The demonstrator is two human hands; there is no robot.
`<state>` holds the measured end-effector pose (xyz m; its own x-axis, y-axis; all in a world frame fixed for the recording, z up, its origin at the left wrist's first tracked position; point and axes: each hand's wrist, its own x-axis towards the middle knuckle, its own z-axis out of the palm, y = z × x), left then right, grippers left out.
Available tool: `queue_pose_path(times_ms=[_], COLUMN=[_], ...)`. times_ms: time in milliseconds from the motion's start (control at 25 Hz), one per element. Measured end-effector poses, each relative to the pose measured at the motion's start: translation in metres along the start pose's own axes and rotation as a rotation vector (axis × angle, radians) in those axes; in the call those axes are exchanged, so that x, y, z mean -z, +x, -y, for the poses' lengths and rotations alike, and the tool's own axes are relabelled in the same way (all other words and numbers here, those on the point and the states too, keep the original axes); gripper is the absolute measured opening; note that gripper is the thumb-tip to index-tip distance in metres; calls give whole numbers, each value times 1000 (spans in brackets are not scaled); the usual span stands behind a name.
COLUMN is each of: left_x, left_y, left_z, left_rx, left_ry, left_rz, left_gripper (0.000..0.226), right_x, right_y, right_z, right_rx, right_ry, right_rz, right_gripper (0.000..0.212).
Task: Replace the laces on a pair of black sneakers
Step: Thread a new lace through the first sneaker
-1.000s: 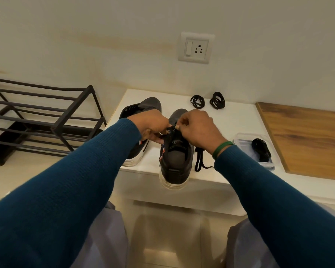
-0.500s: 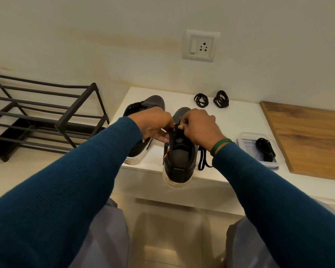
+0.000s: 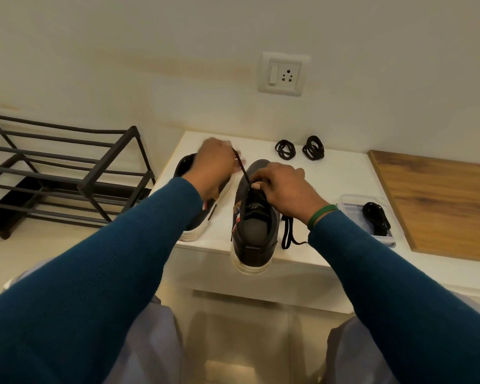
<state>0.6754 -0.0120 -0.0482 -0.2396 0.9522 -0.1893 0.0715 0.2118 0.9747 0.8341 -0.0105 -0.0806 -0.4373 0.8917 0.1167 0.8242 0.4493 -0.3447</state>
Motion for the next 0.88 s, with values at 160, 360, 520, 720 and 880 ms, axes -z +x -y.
queue_pose_path(times_ms=[160,360,520,720,880], left_x=[34,21,17,24,17], left_y=[7,-5,-4,4,-1], left_z=[-20,11,6,-5,7], left_rx=[-256,-562,-360,-423,-328], left_ry=[-420,1202,760,705,1117], left_rz=[-125,229,205,36,252], left_gripper=[18,24,27,19,34], right_x=[-1,2,7,5,-4], right_y=[0,-2,-2,-2,0], right_z=[1,0,-1,-9,1], right_rx=[-2,19,13,-9,-33], right_ry=[-95,-162,-104,-121,-1], right_rz=[-10,15,4,-42,-151], right_gripper=[22,26,49,55,30])
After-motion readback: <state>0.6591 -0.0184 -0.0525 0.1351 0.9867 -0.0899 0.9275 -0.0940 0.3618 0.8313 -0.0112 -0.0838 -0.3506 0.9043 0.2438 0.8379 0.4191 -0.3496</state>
